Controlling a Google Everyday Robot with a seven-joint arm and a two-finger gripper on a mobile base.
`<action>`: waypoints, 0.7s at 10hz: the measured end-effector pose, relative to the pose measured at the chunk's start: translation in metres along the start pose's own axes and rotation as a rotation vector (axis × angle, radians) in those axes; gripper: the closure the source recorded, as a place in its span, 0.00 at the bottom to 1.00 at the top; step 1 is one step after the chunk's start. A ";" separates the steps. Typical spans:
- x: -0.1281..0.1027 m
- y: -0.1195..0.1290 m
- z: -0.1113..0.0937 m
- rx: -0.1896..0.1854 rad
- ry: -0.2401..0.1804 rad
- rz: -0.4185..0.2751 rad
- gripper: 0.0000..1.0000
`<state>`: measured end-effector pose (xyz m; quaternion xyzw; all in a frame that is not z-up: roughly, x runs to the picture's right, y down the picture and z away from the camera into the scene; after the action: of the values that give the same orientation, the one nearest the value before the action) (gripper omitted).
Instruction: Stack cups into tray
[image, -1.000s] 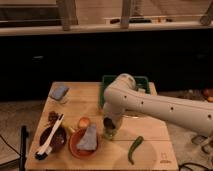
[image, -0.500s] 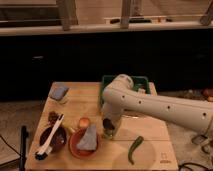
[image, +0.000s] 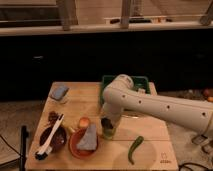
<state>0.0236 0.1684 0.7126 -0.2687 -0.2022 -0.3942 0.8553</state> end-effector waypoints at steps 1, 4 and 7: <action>0.000 0.000 0.000 0.001 0.000 0.001 0.20; 0.000 0.001 0.000 0.002 -0.002 0.006 0.20; -0.001 0.004 -0.001 0.003 -0.001 0.012 0.20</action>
<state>0.0261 0.1701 0.7103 -0.2688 -0.2018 -0.3885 0.8579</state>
